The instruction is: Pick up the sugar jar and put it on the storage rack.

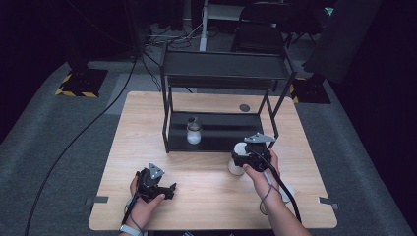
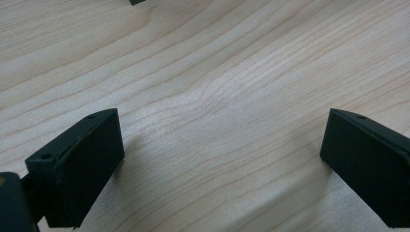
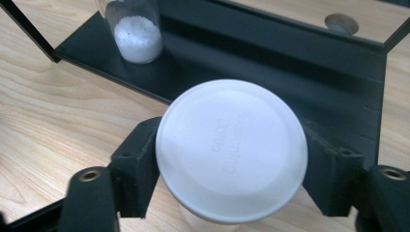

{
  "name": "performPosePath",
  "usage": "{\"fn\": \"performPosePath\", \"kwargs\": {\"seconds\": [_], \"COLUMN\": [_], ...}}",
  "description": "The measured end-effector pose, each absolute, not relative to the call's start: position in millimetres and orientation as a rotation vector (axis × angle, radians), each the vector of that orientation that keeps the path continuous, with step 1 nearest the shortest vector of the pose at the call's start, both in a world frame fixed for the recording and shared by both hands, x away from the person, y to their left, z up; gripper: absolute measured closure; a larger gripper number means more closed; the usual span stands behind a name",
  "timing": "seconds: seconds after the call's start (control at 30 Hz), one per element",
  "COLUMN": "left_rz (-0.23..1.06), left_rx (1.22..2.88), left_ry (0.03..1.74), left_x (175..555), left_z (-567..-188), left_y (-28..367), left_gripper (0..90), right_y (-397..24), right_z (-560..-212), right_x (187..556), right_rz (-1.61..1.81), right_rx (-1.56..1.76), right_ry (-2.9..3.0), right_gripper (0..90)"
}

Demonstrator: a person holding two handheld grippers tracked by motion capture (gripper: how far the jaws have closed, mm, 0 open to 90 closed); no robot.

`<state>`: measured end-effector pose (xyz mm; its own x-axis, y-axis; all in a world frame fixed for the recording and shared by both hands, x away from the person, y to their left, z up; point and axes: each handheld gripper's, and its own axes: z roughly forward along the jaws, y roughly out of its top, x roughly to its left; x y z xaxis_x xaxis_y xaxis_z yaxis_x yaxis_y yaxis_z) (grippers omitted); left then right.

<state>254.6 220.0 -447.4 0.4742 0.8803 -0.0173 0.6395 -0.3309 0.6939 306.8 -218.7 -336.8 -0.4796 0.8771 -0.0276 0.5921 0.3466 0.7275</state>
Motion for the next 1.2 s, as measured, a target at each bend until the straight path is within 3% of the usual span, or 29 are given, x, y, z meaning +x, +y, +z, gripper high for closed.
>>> {"fn": "performPosePath", "kwargs": {"seconds": [0.77,1.2], "left_rz": [0.483,0.483], "left_rx": [2.087,2.087], "left_ry": [1.246,1.246], "left_x": [255.0,255.0], "left_z": [-447.3,-447.3], "left_y": [221.0,221.1], "left_gripper": [1.7,1.7], "right_y": [-216.7,-224.2], "right_z": [-334.4,-302.7], "right_x": [294.6,281.7], "right_rz": [0.95,0.994], "right_rx": [1.253,1.189], "right_ry": [2.187,2.191], "right_gripper": [33.9,33.9]}}
